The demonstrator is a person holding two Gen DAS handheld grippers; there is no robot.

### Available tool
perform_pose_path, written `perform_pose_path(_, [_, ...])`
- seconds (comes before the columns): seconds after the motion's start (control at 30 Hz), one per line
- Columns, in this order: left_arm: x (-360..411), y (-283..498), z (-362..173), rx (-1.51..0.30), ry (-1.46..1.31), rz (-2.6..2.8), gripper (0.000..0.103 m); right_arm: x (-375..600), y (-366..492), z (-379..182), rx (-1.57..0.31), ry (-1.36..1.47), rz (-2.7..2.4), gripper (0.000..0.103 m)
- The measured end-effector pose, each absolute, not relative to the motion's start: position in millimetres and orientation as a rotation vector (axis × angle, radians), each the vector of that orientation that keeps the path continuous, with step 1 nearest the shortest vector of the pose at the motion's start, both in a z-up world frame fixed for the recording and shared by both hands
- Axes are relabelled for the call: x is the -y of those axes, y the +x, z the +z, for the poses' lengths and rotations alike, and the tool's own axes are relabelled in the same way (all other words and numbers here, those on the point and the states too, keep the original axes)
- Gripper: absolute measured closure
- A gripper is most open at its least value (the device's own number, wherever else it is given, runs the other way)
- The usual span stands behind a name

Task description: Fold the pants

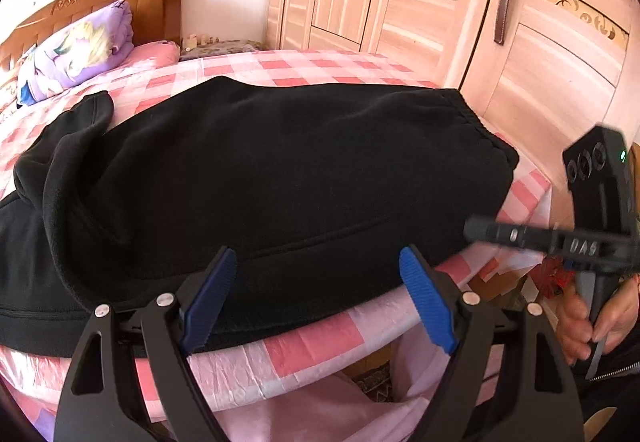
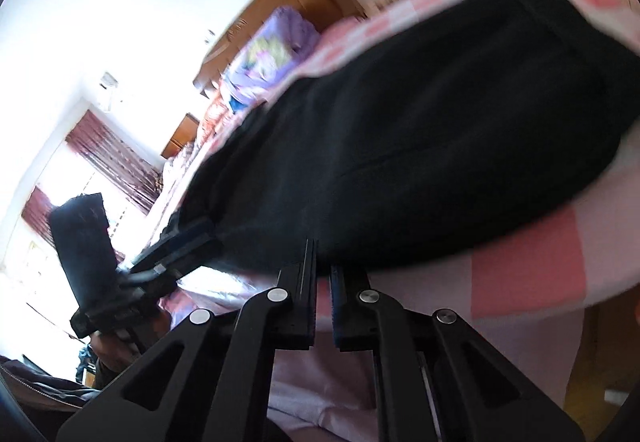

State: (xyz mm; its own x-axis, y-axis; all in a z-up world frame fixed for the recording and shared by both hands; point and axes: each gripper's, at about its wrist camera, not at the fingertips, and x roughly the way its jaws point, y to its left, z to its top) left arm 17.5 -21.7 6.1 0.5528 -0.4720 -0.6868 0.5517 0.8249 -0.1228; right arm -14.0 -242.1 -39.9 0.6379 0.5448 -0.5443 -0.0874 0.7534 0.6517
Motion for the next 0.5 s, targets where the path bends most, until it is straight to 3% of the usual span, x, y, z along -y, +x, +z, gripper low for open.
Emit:
perform_pose_path(0.1, [27, 26, 3, -0.788, 0.126, -0.600, 0.019, 249, -12, -48, -0.827, 0.661, 0.396, 0.094])
perform_pose_path(0.17, [33, 34, -3, -0.812, 0.156, -0.577, 0.019, 249, -12, -45, -0.837, 0.641, 0.395, 0.086])
perform_pose_path(0.23, [37, 41, -12, -0.836, 0.189, -0.547, 0.019, 245, -16, -36, -0.850, 0.587, 0.390, 0.067])
perform_pose_path(0.3, [39, 40, -14, -0.824, 0.203, -0.544, 0.016, 244, -26, -25, -0.827, 0.517, 0.368, 0.057])
perform_pose_path(0.5, [42, 39, -18, -0.837, 0.234, -0.533, 0.014, 238, -44, 20, -0.661, 0.323, 0.339, 0.055])
